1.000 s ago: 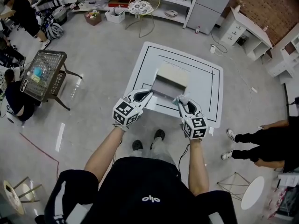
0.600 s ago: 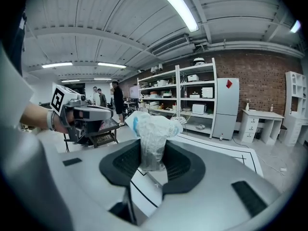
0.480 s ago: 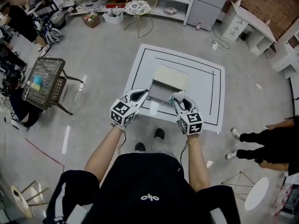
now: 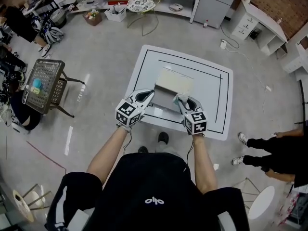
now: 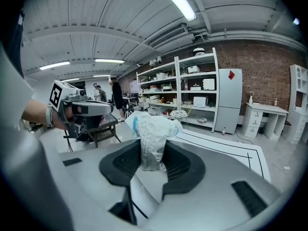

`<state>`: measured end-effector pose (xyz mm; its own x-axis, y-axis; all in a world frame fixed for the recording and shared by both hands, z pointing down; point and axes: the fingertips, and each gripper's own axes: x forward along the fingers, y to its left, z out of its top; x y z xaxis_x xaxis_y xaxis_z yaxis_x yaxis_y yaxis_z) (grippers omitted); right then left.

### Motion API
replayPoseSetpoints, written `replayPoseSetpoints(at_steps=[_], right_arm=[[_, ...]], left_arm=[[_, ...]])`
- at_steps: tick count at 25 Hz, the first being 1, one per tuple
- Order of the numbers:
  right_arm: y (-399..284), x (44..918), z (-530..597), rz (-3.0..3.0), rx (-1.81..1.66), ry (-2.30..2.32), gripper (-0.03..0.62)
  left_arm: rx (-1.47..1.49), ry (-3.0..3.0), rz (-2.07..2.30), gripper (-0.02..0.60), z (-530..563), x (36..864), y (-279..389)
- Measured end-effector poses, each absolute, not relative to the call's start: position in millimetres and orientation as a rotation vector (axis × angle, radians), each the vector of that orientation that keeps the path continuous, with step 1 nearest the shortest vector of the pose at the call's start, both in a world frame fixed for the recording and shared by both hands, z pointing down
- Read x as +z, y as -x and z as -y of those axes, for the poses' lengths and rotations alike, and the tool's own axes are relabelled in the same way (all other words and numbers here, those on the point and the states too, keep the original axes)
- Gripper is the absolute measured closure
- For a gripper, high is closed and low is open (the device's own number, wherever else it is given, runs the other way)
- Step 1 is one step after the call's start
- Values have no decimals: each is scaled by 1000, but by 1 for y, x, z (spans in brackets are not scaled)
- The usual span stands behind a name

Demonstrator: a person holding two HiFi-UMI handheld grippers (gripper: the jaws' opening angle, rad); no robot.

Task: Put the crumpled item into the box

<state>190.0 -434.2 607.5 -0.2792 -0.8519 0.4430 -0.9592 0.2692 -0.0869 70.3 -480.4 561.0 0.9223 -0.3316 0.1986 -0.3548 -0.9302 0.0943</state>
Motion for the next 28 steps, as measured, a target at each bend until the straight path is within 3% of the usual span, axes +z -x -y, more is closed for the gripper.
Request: replayPoseSetpoints(at_steps=[19,28], right_arm=[[-179,773,492,2051,850,-1304,461],[-168,808,500,1981,901,-1217,456]], left_arm=[[346,-2832,603,581,500,620,-82],[374,-2807,619,581,502,632,-77]])
